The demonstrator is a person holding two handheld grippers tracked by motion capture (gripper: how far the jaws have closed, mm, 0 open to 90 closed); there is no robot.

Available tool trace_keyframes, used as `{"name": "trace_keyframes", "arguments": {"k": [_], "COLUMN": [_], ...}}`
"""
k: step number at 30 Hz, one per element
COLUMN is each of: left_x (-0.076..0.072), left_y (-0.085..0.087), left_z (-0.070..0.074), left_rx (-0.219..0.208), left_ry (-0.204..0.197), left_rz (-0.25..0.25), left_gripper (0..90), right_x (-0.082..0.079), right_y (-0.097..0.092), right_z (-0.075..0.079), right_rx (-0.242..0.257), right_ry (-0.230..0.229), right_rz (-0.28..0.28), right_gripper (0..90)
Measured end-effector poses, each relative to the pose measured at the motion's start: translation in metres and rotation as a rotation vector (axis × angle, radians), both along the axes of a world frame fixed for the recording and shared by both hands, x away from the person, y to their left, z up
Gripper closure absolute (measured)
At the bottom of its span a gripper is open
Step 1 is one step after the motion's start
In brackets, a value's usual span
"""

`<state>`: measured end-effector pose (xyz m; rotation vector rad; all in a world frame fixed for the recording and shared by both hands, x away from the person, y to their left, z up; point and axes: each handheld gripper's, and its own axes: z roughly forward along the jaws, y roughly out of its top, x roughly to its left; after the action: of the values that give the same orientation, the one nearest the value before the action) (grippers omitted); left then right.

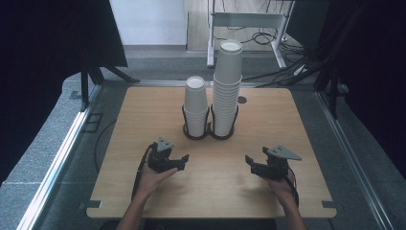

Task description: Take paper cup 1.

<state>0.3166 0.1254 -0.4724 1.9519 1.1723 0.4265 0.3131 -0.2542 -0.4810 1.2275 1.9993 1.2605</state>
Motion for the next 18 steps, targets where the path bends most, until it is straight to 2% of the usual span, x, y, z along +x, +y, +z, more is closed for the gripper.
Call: {"name": "trace_keyframes", "arguments": {"k": [3, 6, 9, 15, 18], "left_x": [-0.005, -0.007, -0.006, -0.006, -0.009], "left_y": [0.001, 0.004, 0.006, 0.009, 0.008], "left_z": [0.008, 0.012, 0.012, 0.017, 0.018], "left_rx": [-0.03, -0.059, -0.046, -0.063, -0.065], "left_ry": [-0.02, -0.033, -0.039, -0.053, -0.062], "left_rz": [-0.007, -0.005, -0.008, -0.007, -0.012], "left_gripper": [22.2, 23.2, 21.4, 23.3, 23.3], "right_x": [-0.001, -0.001, 0.001, 0.002, 0.0], "right_y": [-0.003, -0.004, -0.004, 0.001, 0.005], "right_z": [0.0, 0.001, 0.0, -0.005, -0.005], "right_rx": [0.003, -0.017, -0.02, -0.03, -0.035], "right_ry": [0.0, -0.002, 0.003, 0.027, 0.025], "right_rz": [-0.001, -0.006, -0.005, 0.001, 0.008], "right_gripper": [19.8, 20.3, 20.4, 20.9, 20.9]}}
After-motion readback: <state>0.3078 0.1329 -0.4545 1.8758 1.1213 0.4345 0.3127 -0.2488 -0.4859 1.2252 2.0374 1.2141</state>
